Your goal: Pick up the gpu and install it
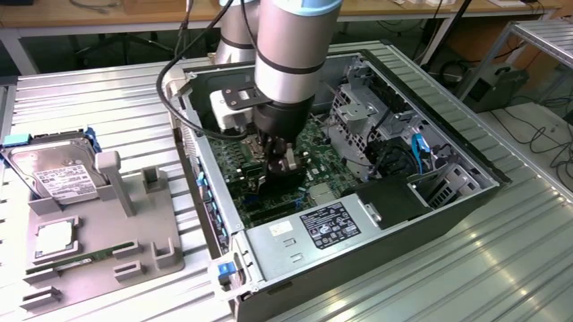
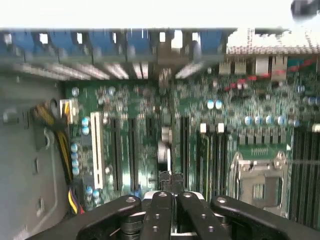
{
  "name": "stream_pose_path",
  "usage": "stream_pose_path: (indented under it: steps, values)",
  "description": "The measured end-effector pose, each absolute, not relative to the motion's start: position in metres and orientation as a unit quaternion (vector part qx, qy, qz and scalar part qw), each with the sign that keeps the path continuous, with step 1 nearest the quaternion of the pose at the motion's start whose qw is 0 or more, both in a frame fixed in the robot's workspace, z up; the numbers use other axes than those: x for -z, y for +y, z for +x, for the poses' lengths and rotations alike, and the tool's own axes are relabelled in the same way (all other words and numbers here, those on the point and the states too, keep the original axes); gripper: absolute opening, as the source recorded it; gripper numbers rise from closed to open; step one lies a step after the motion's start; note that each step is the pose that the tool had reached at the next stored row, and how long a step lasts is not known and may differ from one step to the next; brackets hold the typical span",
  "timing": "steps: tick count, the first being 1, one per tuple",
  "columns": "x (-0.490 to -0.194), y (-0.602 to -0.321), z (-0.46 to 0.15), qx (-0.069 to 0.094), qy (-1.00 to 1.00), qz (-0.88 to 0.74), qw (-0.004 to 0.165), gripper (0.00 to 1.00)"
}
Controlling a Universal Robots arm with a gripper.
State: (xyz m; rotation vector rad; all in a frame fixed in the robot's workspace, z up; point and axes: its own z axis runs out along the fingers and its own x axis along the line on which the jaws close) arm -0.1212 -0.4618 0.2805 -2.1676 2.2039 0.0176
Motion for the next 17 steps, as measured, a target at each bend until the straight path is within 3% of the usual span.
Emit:
stream_pose_path:
  steps: [17]
  values:
    - [-0.267,-0.456,-0.152,-0.006,0.713,-0.701,0.025,0.11]
